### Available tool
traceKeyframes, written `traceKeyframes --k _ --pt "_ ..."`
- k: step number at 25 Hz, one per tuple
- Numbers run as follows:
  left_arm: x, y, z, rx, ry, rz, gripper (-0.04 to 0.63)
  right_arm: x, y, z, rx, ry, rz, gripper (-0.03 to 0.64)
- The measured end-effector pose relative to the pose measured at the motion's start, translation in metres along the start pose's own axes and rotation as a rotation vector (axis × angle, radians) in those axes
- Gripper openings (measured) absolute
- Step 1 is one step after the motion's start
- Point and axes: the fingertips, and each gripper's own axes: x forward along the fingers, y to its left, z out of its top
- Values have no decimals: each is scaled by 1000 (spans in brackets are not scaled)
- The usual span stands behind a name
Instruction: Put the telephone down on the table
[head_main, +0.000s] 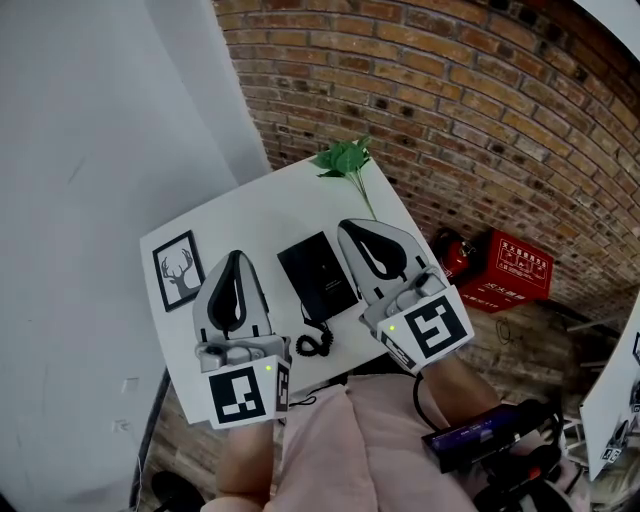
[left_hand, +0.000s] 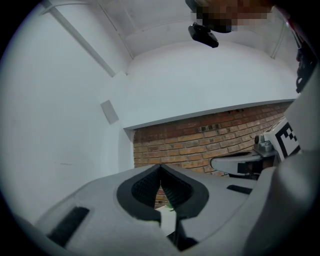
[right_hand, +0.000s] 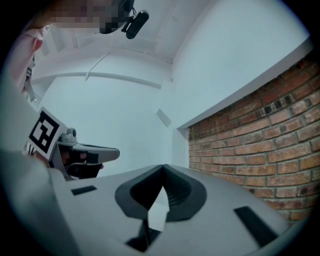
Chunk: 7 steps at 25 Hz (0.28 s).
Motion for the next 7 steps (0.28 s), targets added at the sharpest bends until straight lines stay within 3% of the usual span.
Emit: traceKeyframes --k 7 --pt "1 -6 -1 16 -1 -8 0 -2 -3 -1 -8 3 -8 5"
